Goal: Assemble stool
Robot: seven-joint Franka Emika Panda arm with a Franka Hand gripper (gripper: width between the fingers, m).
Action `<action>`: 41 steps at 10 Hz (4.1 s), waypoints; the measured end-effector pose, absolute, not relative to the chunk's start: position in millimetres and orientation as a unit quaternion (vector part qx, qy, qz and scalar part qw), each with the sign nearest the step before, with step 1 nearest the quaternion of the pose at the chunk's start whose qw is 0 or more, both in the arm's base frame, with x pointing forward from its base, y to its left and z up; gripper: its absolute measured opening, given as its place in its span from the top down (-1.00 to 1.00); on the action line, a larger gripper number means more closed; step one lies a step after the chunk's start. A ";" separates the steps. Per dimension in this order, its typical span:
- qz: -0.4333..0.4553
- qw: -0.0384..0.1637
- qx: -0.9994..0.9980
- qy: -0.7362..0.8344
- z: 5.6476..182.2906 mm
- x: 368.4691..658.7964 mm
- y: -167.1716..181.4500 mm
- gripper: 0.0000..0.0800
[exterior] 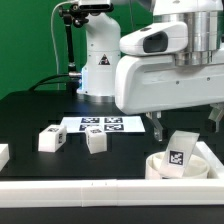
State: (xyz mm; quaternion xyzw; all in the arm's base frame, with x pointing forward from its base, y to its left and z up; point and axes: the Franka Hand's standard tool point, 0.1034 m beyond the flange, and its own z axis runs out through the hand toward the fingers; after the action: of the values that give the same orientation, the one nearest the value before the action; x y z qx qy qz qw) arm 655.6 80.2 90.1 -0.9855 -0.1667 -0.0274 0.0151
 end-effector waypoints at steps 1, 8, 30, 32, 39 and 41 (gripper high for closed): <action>-0.027 0.009 -0.976 -0.214 88.9 655.0 78.7 -0.62; -0.014 -0.016 -0.909 -0.417 80.9 651.0 67.6 -0.62; -0.081 0.017 -0.967 0.239 77.2 649.9 73.1 0.14; -0.093 0.015 -0.941 0.325 77.0 648.9 69.6 0.14; -0.081 0.023 -0.896 0.436 75.8 645.0 64.6 -0.51; -0.061 -0.001 -0.926 0.372 79.1 641.9 70.8 -0.60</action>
Offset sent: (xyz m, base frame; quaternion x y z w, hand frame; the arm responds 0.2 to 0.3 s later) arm -0.0044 0.0033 -0.0016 0.0093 -0.0116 -0.1541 0.9879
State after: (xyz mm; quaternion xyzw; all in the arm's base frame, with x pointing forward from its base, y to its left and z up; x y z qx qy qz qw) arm 641.9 70.8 79.1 -0.9261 0.3723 -0.0610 -0.0008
